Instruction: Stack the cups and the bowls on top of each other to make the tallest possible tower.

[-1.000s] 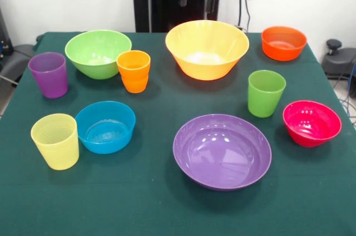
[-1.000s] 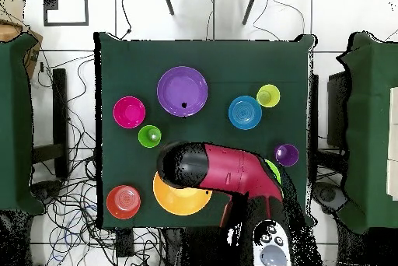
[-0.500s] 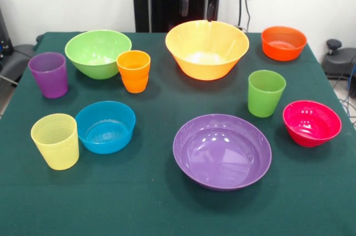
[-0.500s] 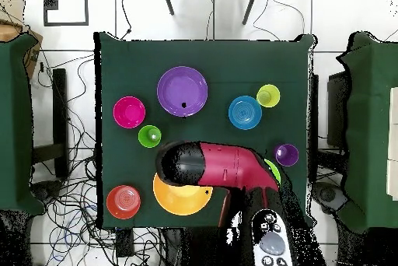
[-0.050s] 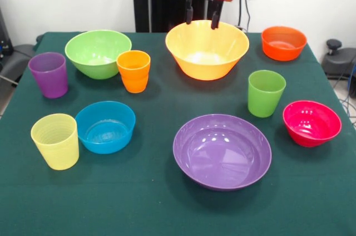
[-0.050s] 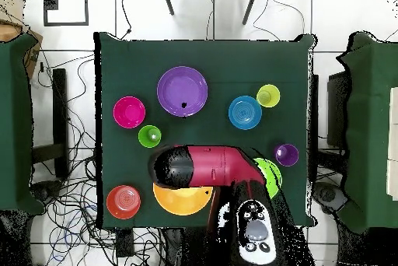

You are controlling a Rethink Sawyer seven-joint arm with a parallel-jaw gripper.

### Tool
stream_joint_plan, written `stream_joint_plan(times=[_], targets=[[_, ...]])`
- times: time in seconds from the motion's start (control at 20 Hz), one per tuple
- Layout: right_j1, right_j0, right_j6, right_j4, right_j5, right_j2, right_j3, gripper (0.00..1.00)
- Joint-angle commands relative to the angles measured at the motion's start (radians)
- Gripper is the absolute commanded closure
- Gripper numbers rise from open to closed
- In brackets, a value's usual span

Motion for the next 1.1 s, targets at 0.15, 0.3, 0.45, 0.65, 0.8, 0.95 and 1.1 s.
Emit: stream_joint_plan(times=[0.15, 0.3, 0.45, 0.65, 0.8, 0.95, 1.1], targets=[[0.122, 0.0, -0.072, -0.089, -0.067, 0.127, -0.023, 0.0], [0.137, 0.014, -0.068, -0.105, -0.051, 0.12, -0.051, 0.0], [0.144, 0.023, -0.055, -0.111, -0.04, 0.114, -0.071, 0.0], [0.157, 0.013, -0.055, -0.117, -0.056, 0.124, -0.073, 0.0], [0.156, -0.014, -0.046, -0.1, -0.105, 0.148, -0.043, 0.0], [0.15, -0.021, -0.04, -0.082, -0.088, 0.16, -0.053, 0.0], [0.131, 0.004, -0.065, -0.09, 0.048, 0.136, -0.098, 0.0]])
